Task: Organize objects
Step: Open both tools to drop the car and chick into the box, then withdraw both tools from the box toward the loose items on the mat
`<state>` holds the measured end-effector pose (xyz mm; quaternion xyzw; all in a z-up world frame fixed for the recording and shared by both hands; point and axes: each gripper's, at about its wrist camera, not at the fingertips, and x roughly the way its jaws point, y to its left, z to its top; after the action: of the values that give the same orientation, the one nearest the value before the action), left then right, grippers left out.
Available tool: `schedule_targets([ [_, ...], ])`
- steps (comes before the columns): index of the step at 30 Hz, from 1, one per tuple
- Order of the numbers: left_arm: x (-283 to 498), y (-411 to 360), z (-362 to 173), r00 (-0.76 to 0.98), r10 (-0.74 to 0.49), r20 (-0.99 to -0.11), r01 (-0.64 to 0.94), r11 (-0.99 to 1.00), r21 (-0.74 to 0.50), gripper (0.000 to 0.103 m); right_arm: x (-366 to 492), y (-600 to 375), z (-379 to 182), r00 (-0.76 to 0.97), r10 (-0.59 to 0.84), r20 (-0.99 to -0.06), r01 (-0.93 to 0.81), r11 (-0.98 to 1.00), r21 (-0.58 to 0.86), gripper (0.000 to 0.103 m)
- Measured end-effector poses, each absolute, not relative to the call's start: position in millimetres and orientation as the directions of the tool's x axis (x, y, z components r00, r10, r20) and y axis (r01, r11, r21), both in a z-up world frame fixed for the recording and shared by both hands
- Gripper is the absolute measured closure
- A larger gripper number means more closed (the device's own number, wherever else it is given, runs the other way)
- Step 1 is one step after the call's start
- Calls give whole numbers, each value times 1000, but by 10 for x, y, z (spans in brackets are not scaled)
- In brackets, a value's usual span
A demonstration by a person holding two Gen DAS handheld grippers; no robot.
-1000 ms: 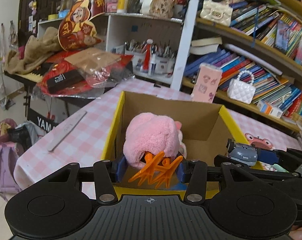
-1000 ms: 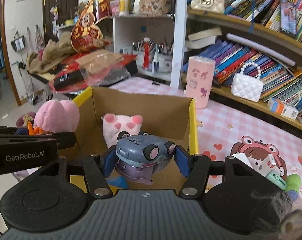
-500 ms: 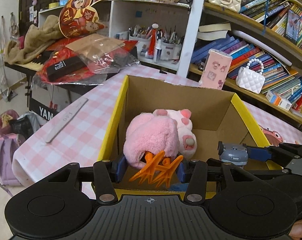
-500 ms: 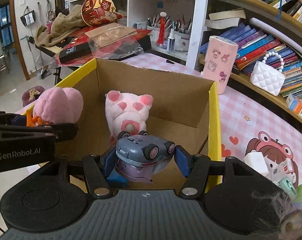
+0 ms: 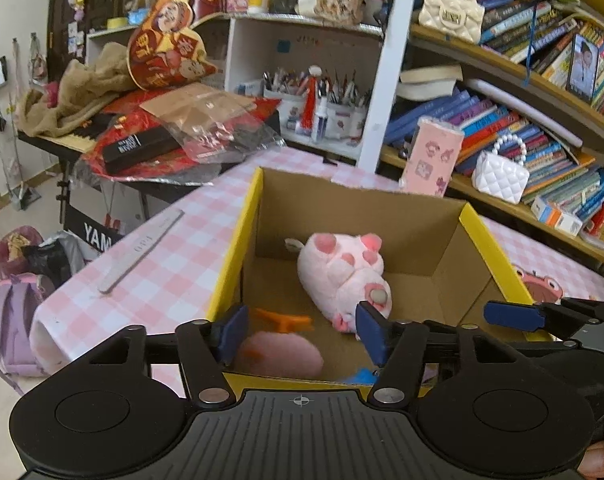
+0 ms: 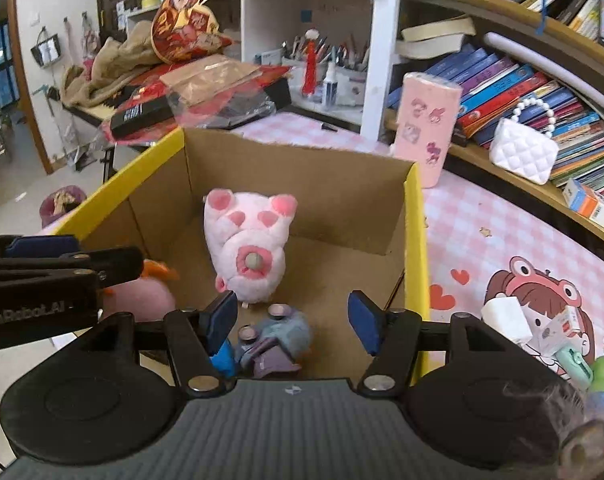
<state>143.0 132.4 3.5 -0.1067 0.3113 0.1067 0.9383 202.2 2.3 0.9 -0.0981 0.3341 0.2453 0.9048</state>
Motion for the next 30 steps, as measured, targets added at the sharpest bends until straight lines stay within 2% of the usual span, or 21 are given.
schedule_targets([
  [6, 1214, 1339, 187, 817, 153, -556, -276, 951, -143, 27, 1834, -84, 206, 716, 370, -591, -467, 884, -13, 43],
  [10, 1026, 1338, 282, 838, 154, -524, -266, 953, -145, 23, 1616, -153, 340, 751, 364, -550, -442, 897, -10, 43],
  [19, 584, 1341, 338, 839, 157, -521, -265, 954, -139, 21, 1067, -199, 431, 769, 363, -525, -431, 902, -7, 43],
  [30, 88, 1329, 154, 786, 139, -603, -266, 956, -127, 20, 445, -265, 247, 747, 336, -573, -420, 907, -15, 43],
])
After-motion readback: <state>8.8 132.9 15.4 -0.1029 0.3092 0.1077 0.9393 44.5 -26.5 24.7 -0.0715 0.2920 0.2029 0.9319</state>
